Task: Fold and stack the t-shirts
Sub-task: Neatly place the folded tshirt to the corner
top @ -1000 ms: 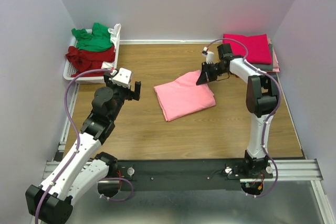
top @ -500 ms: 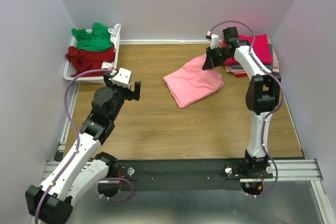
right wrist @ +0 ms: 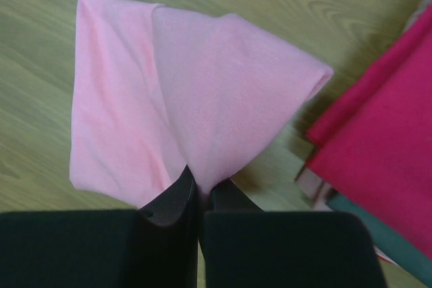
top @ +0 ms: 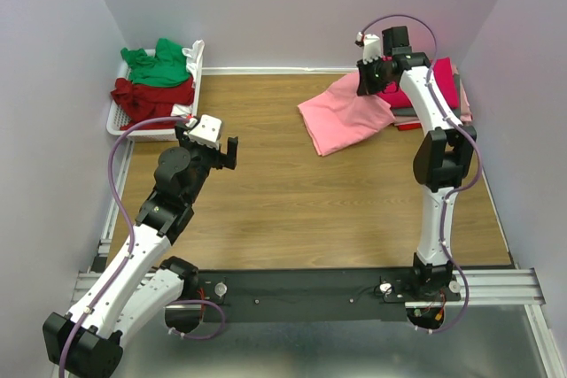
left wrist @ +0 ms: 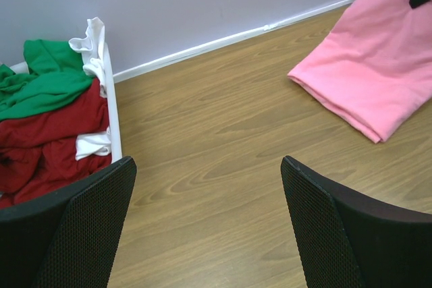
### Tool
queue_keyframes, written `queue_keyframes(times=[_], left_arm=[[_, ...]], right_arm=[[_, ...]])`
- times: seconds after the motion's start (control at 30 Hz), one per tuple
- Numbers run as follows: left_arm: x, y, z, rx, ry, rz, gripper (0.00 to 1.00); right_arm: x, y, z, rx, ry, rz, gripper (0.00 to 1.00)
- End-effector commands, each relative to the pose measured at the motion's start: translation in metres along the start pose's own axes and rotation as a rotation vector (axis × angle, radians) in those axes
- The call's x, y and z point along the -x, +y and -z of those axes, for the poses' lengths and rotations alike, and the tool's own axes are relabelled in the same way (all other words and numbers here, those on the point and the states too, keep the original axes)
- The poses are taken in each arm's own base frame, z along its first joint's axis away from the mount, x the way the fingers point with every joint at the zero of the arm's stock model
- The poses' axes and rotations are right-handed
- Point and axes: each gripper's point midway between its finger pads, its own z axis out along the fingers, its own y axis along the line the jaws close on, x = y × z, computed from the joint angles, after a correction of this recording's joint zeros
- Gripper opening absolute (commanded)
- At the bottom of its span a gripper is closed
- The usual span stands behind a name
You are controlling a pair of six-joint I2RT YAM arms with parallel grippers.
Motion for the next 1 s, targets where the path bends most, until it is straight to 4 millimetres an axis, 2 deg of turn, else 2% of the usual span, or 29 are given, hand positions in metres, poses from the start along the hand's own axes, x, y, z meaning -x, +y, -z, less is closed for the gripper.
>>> queue_keyframes(times=[0.0,0.37,0.73,0.97], left_arm=[[0.003,-0.006,-0.002,-0.031,-0.022,-0.009,0.95],[0.003,-0.008,-0.003,-0.042,-0.021,-0.011,0.95],[0.003,-0.009,-0.002,-0.050,-0.024,-0.009,0.95],[0.003,-0.010,-0.002,-0.053,-0.024,-0.011,0.95]], right_arm=[[0.022,-0.031,0.015,-0.147,-0.035,0.050,0.00],[0.049,-0.059,0.052,-0.315,-0.097,0.099,0.00],[0.079,-0.072,0.091,-0.422,-0.188,0.135,0.00],[0.089,-0.081,0.113,-0.494,-0.218,0.136,0.00]])
